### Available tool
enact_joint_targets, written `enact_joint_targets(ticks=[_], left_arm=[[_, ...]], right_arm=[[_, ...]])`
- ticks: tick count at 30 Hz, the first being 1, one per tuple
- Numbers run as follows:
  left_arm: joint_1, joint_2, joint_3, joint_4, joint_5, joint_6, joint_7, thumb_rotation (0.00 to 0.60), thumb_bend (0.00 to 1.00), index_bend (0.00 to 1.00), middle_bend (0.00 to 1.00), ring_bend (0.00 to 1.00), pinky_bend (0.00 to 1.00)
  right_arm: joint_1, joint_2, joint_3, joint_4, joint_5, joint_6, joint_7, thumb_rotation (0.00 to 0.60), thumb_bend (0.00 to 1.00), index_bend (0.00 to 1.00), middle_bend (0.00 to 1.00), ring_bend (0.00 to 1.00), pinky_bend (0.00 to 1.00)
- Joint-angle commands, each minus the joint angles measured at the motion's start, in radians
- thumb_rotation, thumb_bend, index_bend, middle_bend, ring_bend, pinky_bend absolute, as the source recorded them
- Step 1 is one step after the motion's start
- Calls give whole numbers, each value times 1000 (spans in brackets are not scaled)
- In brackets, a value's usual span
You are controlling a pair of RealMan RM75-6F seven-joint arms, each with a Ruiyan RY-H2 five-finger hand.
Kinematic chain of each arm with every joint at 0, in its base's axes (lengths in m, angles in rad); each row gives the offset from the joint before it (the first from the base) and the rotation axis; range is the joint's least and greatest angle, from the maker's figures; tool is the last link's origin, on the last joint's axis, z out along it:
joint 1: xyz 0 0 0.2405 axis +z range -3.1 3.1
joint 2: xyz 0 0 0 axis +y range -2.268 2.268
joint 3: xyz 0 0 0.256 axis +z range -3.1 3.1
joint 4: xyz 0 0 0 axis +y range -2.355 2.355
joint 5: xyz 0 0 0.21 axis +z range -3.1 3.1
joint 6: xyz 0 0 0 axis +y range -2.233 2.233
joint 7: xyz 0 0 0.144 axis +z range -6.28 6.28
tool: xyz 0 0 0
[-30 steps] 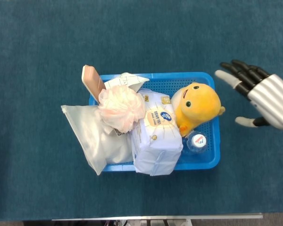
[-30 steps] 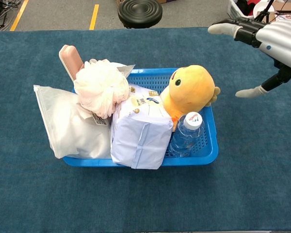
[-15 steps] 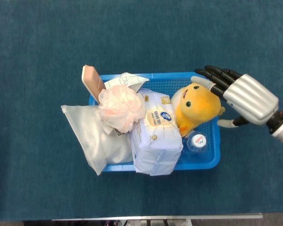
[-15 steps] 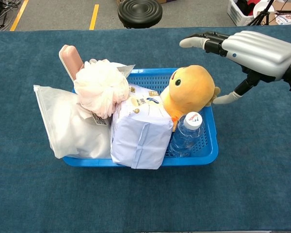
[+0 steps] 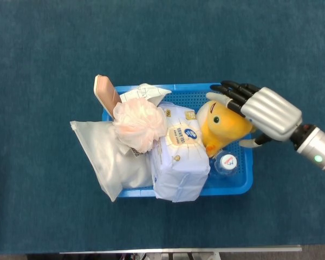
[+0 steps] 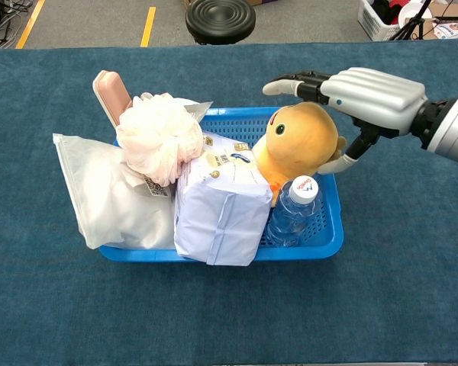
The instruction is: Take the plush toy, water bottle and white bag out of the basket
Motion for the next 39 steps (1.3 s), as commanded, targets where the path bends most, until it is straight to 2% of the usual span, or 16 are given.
enact_joint_targets(ticks=[1,7,14,17,22,28,39], left_arm=[[3,0,0,3,-1,1,-4,600,280,388,424,325,479],[7,-3,1,8,-1,2,-10,600,280,395,425,326,483],[7,-5,1,10,-1,-1,-10,600,280,412,426,327,488],[7,-7,1,11,-3,-4,-9,600,281,419,427,327,491],[5,-10,-1,12,-6,-10,-7,600,280,429,428,327,492],[1,-10,-2,9,-5,-14,0,600,280,437,430,327,493],[-2,-10,-5,-3,4,-9,13,600,280,440,419,327,498]], right_arm=[[9,-12,-4,13,8,-7,4,600,0,86,92,45,285],[12,-30,-10,33,15,9,10,600,0,231,282,245,458],[-5,-50,-10,55,26,62,7,600,0,518,528,496,634],[-16,-61,-9,68,30,92,12,600,0,572,578,547,681],[-32,-54,-3,63,20,153,47,600,0,603,602,572,706],[-55,11,16,-1,-6,243,75,600,0,607,605,575,708],[-150,163,36,-146,-30,401,-115,600,0,607,605,575,708]])
